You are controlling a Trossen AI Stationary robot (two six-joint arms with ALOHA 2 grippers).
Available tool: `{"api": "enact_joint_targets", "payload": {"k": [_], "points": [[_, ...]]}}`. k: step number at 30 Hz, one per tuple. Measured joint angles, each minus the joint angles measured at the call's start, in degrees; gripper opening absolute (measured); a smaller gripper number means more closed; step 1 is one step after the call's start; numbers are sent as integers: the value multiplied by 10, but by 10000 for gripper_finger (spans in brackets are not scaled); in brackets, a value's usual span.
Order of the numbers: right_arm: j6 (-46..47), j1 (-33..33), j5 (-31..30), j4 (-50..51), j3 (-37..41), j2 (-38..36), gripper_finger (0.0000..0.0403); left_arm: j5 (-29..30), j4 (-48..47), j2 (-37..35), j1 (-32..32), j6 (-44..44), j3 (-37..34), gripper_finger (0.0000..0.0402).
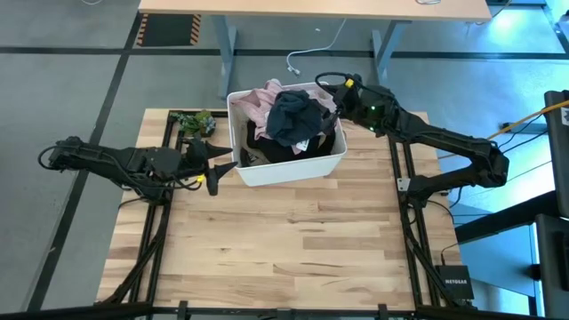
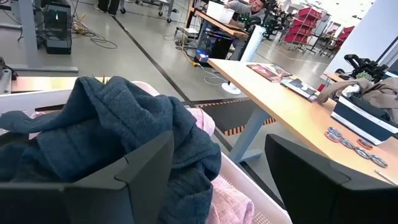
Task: Sort clothes
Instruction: Return to Home Position
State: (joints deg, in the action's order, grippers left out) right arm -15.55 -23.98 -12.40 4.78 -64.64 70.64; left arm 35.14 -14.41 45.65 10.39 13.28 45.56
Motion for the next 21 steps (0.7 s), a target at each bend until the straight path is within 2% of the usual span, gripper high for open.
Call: {"api": "enact_joint_targets", "payload": {"k": [21], "points": [[0,1,31,3,0,-1,271,0,0,0,0,-5,0,209]]}}
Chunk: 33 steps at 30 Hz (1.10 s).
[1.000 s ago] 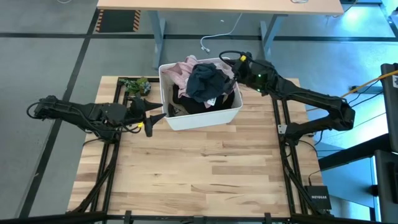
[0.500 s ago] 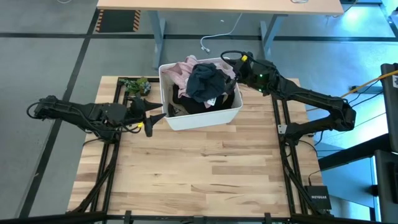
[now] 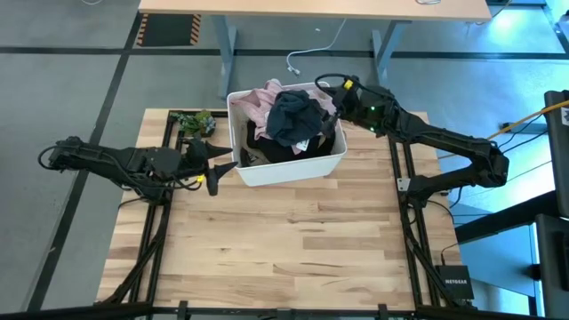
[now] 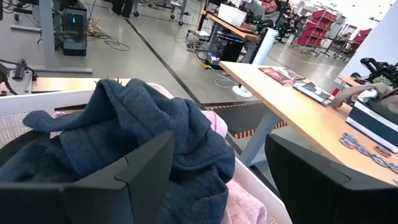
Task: Sort clothes
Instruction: Return to Home Position
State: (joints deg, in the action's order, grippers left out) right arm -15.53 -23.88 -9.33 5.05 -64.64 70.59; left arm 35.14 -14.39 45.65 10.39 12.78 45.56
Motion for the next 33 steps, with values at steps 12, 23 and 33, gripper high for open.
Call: {"api": "enact_joint_targets", "payload": {"k": [12,23,33], "points": [[-15,76,-1,22,0,0,271,0,-2,0,0,2,0,209],[14,230,-3,180,0,2,271,0,2,0,0,-5,0,209],[38,303,-6,207,10,5,271,-58,10,1,0,-11,0,209]]}}
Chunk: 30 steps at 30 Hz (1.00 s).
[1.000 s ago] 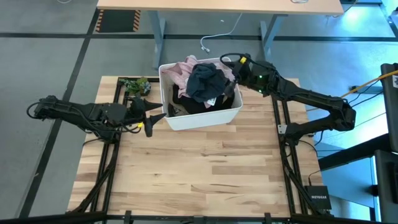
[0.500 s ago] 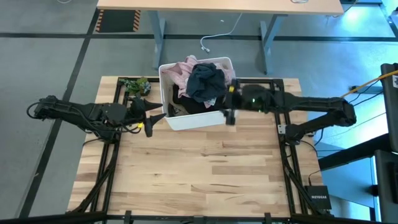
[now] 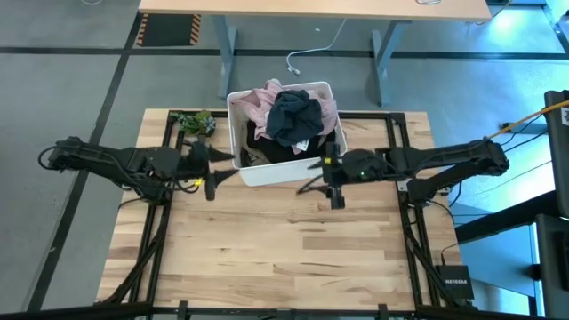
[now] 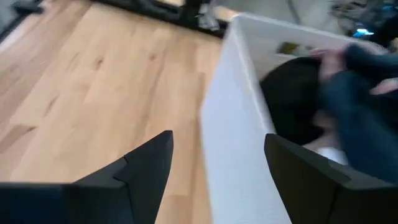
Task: Sort clothes
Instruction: Return to Home Position
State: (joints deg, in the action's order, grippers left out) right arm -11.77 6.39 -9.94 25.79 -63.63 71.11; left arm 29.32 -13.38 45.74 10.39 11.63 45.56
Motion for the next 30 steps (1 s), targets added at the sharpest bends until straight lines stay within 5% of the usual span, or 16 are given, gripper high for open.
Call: {"api": "enact_joint_targets", "payload": {"k": [5,30], "points": [[6,9,35,-48,63,0,271,-98,50,29,0,-36,-1,209],[51,7,16,-78,111,-62,271,-56,63,33,1,-71,-2,209]]}}
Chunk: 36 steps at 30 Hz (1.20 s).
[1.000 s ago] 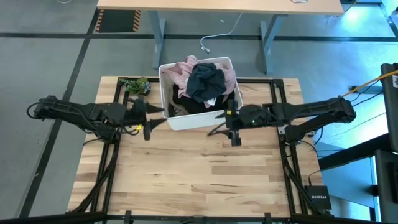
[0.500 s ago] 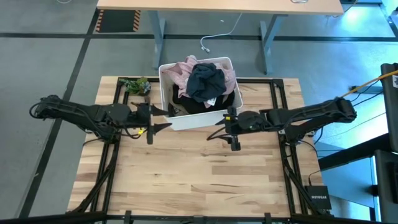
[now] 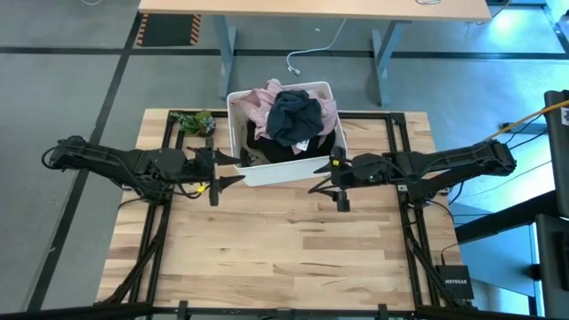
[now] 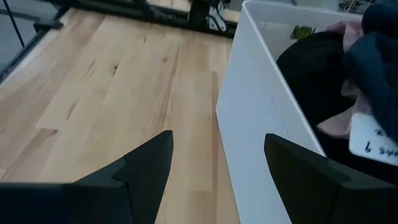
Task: Sort clothes
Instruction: Return to Home Position
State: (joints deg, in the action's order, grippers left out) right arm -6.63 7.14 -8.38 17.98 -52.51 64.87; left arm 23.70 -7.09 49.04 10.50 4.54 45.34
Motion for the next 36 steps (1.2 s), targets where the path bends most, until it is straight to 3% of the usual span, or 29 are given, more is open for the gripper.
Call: {"api": "enact_joint_targets", "payload": {"k": [17,24,36], "points": [[0,0,0,26,0,-16,271,11,0,0,0,-1,0,209],[3,0,-13,-7,48,-54,271,11,1,-6,0,-5,-5,209],[30,0,-33,-14,93,-147,271,10,26,-131,0,16,-95,209]]}}
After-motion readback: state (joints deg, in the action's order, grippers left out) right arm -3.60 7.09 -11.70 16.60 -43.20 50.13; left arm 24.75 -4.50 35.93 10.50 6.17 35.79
